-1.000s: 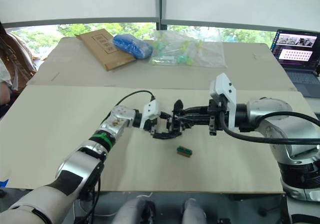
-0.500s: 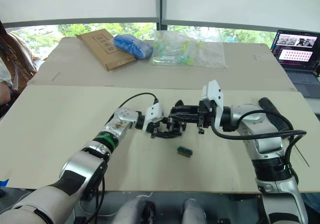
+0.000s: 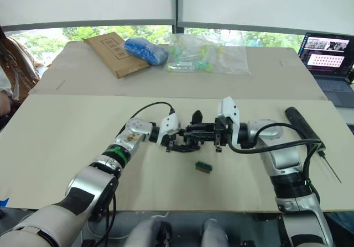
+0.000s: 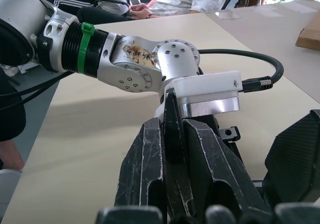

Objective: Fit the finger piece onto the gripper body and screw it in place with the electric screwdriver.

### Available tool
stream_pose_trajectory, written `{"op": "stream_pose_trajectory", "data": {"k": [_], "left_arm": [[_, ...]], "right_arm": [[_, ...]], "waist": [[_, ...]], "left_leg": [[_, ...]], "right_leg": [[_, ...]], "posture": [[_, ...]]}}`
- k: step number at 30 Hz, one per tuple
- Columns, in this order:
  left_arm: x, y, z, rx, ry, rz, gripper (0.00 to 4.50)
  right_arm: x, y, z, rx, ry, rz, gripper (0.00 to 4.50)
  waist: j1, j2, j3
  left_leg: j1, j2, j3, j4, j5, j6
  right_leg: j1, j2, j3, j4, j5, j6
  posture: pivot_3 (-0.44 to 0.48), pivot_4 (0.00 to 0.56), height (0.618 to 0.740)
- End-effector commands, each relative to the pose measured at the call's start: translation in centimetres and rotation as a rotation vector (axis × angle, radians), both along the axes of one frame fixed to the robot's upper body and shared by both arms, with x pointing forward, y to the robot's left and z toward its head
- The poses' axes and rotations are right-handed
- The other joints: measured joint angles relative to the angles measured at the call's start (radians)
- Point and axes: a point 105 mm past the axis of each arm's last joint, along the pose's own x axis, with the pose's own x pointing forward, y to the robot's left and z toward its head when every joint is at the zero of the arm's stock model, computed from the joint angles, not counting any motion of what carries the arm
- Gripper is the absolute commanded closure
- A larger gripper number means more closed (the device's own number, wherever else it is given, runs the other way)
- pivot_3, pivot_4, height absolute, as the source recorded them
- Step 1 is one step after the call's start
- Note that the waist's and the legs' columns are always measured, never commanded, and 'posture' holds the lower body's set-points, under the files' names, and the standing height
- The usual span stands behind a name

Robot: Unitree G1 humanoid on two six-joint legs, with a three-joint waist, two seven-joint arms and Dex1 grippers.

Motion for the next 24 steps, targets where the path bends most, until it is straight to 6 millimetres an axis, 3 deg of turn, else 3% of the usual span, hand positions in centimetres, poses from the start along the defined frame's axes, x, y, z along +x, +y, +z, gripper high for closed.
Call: {"op": "stream_pose_trajectory", "data": {"k": [1, 10, 19, 24], "left_arm": [[0.2, -0.2, 0.7, -0.003, -0.027, -0.009, 2.22], [0.1, -0.4, 0.8, -0.003, -0.034, -0.014, 2.22], [0.2, -0.2, 0.8, 0.001, -0.035, -0.009, 2.22], [0.2, -0.3, 0.8, -0.001, -0.034, -0.010, 2.22]], "right_arm": [[-0.1, -0.1, -0.9, -0.016, 0.060, 0.015, 4.28], [0.0, -0.3, -3.5, -0.007, 0.193, -0.017, 4.28], [-0.7, 0.3, -3.5, 0.020, 0.219, -0.002, 4.28], [0.2, 0.0, -4.5, -0.019, 0.197, -0.058, 4.28]], "waist": [[0.000, 0.000, 0.000], [-0.002, 0.000, -0.002], [-0.001, 0.000, -0.004], [-0.003, 0.000, -0.005]], "left_leg": [[0.000, 0.000, 0.000, 0.000, 0.000, 0.000], [0.000, 0.000, 0.000, 0.000, 0.000, 0.000], [0.000, 0.000, -0.001, 0.000, 0.000, 0.000], [0.000, 0.000, 0.000, 0.000, 0.000, 0.000]], "right_leg": [[0.000, 0.000, 0.000, 0.000, 0.000, 0.000], [0.000, 0.000, 0.000, 0.000, 0.000, 0.000], [0.001, 0.000, 0.000, 0.000, 0.000, 0.000], [0.001, 0.000, 0.000, 0.000, 0.000, 0.000]], "posture": [[0.000, 0.150, 0.732], [0.000, 0.150, 0.732], [0.000, 0.150, 0.732], [0.000, 0.150, 0.732]]}}
